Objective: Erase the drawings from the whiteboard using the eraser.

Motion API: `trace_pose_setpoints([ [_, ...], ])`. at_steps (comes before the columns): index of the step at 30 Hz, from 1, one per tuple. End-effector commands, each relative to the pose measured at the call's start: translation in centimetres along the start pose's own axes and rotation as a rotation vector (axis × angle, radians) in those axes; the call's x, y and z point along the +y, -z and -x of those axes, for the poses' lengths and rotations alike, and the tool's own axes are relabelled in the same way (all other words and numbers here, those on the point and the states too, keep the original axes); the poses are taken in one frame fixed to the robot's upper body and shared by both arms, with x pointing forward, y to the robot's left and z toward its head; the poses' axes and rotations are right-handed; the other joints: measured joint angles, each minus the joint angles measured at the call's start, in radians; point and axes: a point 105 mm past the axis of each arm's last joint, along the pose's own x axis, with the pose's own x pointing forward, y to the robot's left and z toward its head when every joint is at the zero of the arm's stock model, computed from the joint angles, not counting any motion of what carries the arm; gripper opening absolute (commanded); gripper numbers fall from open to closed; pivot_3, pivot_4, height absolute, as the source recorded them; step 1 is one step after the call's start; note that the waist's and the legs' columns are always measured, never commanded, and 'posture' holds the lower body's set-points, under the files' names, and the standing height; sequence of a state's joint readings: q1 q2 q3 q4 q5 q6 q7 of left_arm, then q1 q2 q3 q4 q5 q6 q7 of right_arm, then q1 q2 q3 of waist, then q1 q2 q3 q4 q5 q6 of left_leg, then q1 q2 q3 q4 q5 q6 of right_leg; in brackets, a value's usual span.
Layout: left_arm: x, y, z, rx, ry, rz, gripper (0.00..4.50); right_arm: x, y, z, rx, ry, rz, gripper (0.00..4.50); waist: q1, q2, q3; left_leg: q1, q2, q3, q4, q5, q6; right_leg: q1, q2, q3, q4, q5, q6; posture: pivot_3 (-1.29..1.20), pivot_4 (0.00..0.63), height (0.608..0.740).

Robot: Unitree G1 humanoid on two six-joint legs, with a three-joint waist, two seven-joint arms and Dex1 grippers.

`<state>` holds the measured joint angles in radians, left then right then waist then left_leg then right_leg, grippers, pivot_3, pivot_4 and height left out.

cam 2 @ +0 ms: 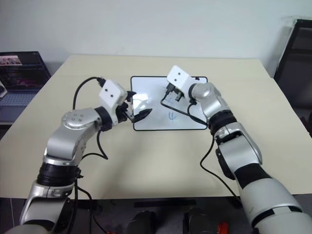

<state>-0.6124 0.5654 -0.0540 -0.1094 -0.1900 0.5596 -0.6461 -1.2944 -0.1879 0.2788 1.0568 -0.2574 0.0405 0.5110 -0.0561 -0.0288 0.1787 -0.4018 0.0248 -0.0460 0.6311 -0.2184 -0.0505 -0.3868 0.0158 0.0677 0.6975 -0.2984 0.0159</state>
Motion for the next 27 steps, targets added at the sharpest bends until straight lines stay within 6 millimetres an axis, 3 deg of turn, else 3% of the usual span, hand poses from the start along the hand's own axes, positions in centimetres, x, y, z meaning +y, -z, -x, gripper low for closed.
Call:
trace_pose_setpoints([
  [1,0.1,-1.3,0.4,-0.044,-0.012,-0.045,4.50,1.8,-0.4,-0.7,-0.001,-0.044,0.018,0.99,-0.008,0.000,0.000,0.000,0.000,0.000,0.000,0.000,0.000,0.000,0.000,0.001,0.000,0.000,0.000,0.00,0.150,0.740],
  [17,0.2,-0.7,0.7,-0.032,-0.021,-0.055,4.50,1.6,-5.2,-1.8,-0.120,0.044,0.035,0.99,-0.031,0.000,0.000,0.001,0.001,0.002,-0.002,0.000,0.000,-0.001,0.001,0.002,0.000,0.000,0.000,0.00,0.150,0.740],
  [27,0.0,-0.5,0.5,-0.033,-0.012,-0.056,4.50,1.6,-3.9,-1.8,-0.077,0.024,-0.014,0.99,-0.027,0.000,0.000,0.000,0.001,0.001,-0.002,0.000,0.000,-0.002,0.000,0.002,-0.001,0.000,0.000,0.00,0.150,0.740],
])
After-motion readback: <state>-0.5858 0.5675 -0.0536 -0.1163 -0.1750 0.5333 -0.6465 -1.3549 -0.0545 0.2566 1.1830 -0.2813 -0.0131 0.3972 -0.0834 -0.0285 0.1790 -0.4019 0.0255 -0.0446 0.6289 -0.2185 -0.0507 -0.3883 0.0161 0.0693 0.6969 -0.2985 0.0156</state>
